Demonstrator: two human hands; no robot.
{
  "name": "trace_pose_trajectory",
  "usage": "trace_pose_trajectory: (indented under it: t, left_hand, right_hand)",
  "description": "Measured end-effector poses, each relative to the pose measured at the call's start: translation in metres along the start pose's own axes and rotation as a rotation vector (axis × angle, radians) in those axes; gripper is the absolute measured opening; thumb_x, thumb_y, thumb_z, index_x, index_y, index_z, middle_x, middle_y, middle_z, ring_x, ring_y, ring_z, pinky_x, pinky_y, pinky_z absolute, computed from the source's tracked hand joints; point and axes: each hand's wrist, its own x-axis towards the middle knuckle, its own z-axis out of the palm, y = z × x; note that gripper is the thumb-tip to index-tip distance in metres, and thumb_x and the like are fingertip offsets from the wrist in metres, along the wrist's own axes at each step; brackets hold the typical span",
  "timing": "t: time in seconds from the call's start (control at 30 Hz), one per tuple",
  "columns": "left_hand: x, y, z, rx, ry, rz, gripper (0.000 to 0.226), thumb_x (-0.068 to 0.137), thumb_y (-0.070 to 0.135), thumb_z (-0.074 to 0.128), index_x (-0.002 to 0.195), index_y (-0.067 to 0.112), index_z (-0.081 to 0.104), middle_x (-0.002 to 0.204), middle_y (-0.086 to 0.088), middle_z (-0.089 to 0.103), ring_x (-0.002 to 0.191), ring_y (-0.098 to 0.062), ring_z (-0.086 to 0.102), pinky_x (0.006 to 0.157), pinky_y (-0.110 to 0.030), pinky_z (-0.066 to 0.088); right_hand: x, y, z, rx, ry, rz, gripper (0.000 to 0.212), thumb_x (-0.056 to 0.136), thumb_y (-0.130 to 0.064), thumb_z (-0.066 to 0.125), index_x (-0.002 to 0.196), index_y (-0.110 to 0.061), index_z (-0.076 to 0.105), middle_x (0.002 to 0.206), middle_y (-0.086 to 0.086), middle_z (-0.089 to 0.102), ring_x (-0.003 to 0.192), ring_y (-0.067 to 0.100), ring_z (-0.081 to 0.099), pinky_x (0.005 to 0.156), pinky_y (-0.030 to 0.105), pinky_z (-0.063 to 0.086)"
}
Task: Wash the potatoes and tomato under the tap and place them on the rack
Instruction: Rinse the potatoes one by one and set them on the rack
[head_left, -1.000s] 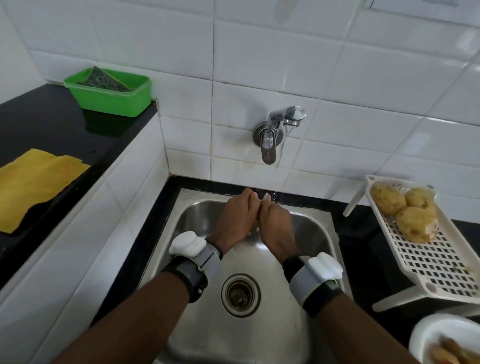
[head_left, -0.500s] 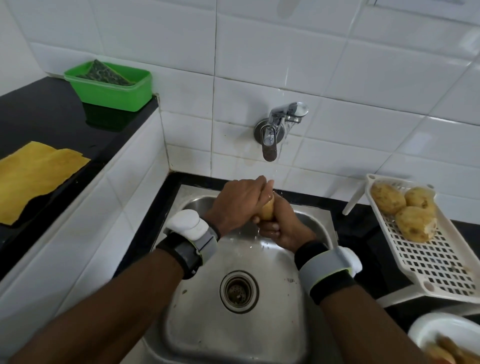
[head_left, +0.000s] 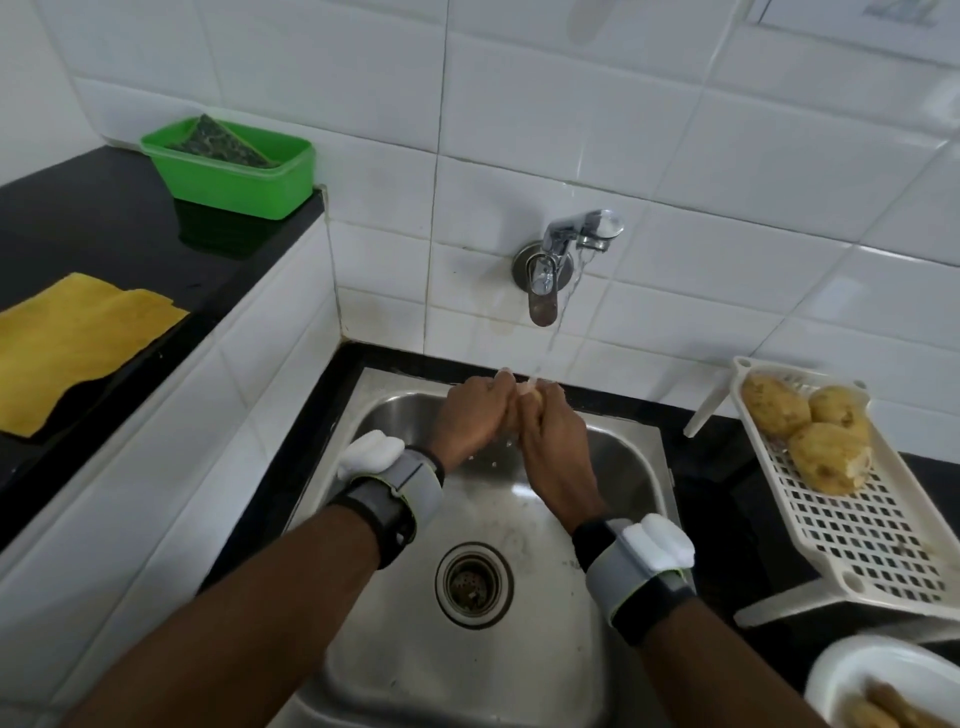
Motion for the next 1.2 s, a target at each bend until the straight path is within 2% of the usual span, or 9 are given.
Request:
trace_pose_trajectory:
  t: [0.1,0.23,0.37,0.47,0.57,0.7,0.9,1.07,1.2]
  left_hand:
    - [-0.004,-0.004,0.008,0.101,0.079,0.104,0.042,0.104,0.033,0.029,0.077,0.013,0.053,0.072,-0.002,0.058,0.076,-0.024,0.057,0.069,-0.031,0.036]
    - [-0.007,-0.012,0.007,0.346,0.198,0.344,0.039,0.104,0.038,0.03,0.081,0.016,0.052,0.068,0.002,0.054,0.063,-0.015,0.05,0.064,-0.029,0.035]
    - [-0.007,-0.014,-0.003,0.378,0.213,0.606,0.045,0.1,0.045,0.024,0.091,0.016,0.057,0.073,0.003,0.062,0.064,-0.013,0.056,0.063,-0.03,0.043]
    - [-0.006,-0.012,0.0,0.242,0.117,0.459,0.03,0.104,0.035,0.029,0.091,0.017,0.049,0.073,0.004,0.055,0.064,-0.01,0.052,0.062,-0.027,0.038]
    - [-0.004,0.0,0.004,0.054,0.045,0.182,0.031,0.104,0.036,0.029,0.097,0.015,0.051,0.081,0.0,0.057,0.074,-0.012,0.058,0.063,-0.025,0.041]
    - [0.0,0.008,-0.001,-0.101,0.02,0.008,0.045,0.104,0.043,0.029,0.083,0.015,0.058,0.075,-0.003,0.058,0.068,-0.017,0.057,0.06,-0.031,0.046]
    - [-0.001,-0.003,0.006,0.189,0.103,0.226,0.049,0.104,0.041,0.027,0.097,0.006,0.061,0.088,-0.01,0.065,0.086,-0.027,0.062,0.073,-0.033,0.04]
    - [-0.007,-0.004,0.003,0.407,0.187,0.548,0.039,0.104,0.039,0.029,0.099,0.011,0.055,0.071,0.001,0.059,0.063,-0.015,0.055,0.062,-0.026,0.038]
    - [-0.008,-0.002,0.003,0.251,0.157,0.437,0.032,0.105,0.038,0.03,0.094,0.016,0.051,0.068,0.005,0.055,0.059,-0.007,0.053,0.055,-0.022,0.035]
  right_hand:
    - [0.011,0.002,-0.003,0.12,-0.029,0.174,0.047,0.098,-0.044,0.031,0.07,-0.012,0.052,0.063,0.005,0.058,0.06,0.024,0.057,0.06,0.042,0.046]
    - [0.019,-0.001,-0.015,0.43,-0.279,0.487,0.048,0.102,-0.038,0.027,0.08,-0.007,0.057,0.06,0.014,0.058,0.039,0.015,0.04,0.035,0.02,0.029]
    - [0.019,-0.003,-0.024,0.834,-0.548,0.704,0.053,0.102,-0.045,0.027,0.079,-0.009,0.058,0.061,0.013,0.052,0.031,0.007,0.028,0.029,0.012,0.018]
    - [0.019,-0.006,-0.017,0.505,-0.345,0.534,0.045,0.103,-0.036,0.027,0.082,-0.009,0.056,0.069,0.016,0.057,0.04,0.01,0.041,0.035,0.021,0.033]
    - [0.011,-0.003,-0.003,-0.003,-0.103,0.177,0.044,0.104,-0.034,0.026,0.09,-0.005,0.055,0.088,0.016,0.062,0.073,0.02,0.055,0.069,0.037,0.046]
    - [-0.002,-0.007,0.001,0.067,0.028,-0.012,0.033,0.105,-0.034,0.034,0.105,-0.012,0.058,0.097,-0.002,0.059,0.092,0.014,0.053,0.081,0.027,0.04]
    - [0.003,-0.009,-0.006,0.209,-0.044,0.196,0.051,0.106,-0.038,0.027,0.08,-0.009,0.06,0.063,0.007,0.062,0.054,0.02,0.057,0.053,0.035,0.047]
    - [0.015,-0.003,-0.023,0.675,-0.409,0.56,0.057,0.104,-0.046,0.022,0.083,-0.008,0.06,0.061,0.015,0.059,0.034,0.011,0.033,0.031,0.015,0.022]
    - [0.016,-0.007,-0.021,0.585,-0.352,0.54,0.057,0.103,-0.049,0.025,0.081,-0.01,0.06,0.063,0.014,0.06,0.038,0.012,0.037,0.034,0.019,0.028]
